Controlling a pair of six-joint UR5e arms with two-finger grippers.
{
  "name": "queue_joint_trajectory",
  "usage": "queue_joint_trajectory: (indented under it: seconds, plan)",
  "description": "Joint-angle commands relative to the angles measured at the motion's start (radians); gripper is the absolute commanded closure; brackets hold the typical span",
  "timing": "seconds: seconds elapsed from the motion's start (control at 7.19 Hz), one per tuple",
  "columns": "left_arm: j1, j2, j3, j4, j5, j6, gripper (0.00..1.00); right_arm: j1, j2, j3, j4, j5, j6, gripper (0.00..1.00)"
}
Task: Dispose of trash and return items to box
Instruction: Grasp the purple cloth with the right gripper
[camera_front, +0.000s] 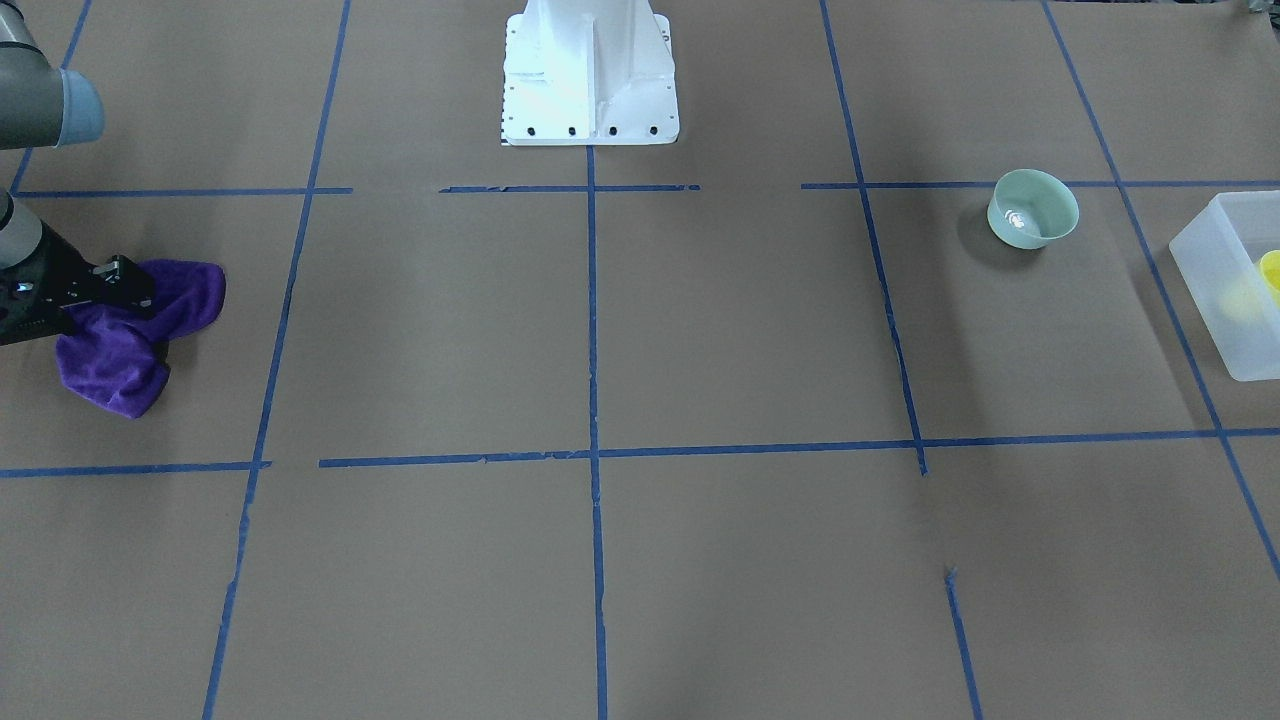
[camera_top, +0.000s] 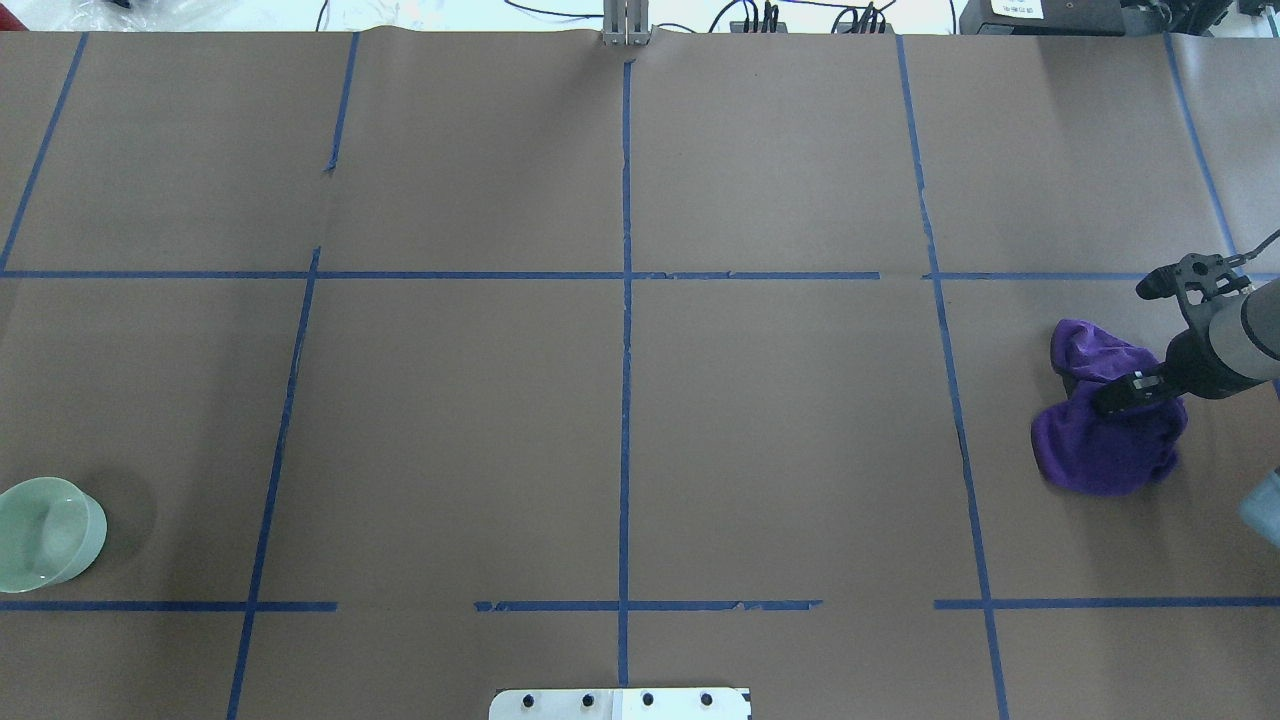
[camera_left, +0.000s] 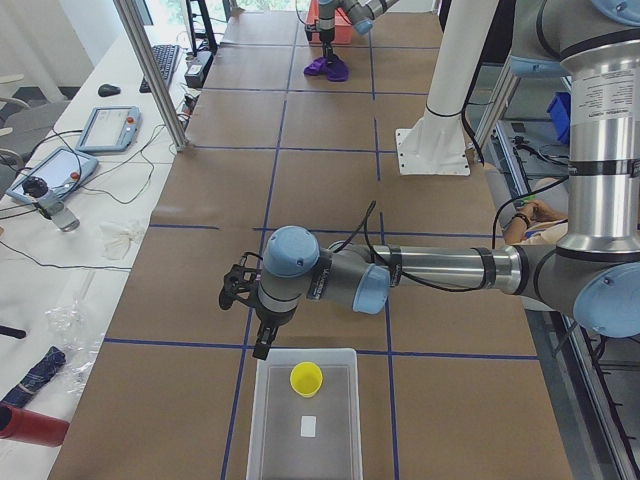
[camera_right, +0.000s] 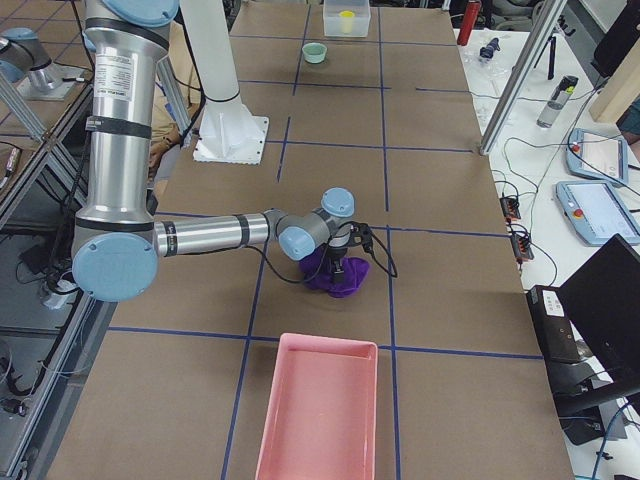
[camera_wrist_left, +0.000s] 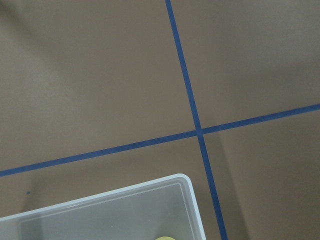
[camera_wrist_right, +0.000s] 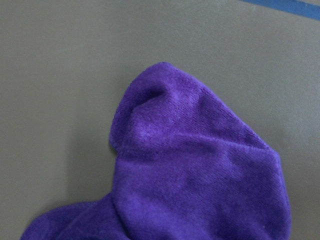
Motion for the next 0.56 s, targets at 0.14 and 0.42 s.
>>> queue_joint_trajectory:
  seconds: [0.14,0.42]
  plan:
    - [0.002,0.0,-0.004,0.001,-0.039,-0.01,0.0,-0.001,0.0,0.006,0.023,0.01,0.002,1.0]
    - [0.035,0.0,-0.013,-0.003,-0.046,-0.042,0.0,0.025,-0.026,0.091,0.013,0.06,0.002,1.0]
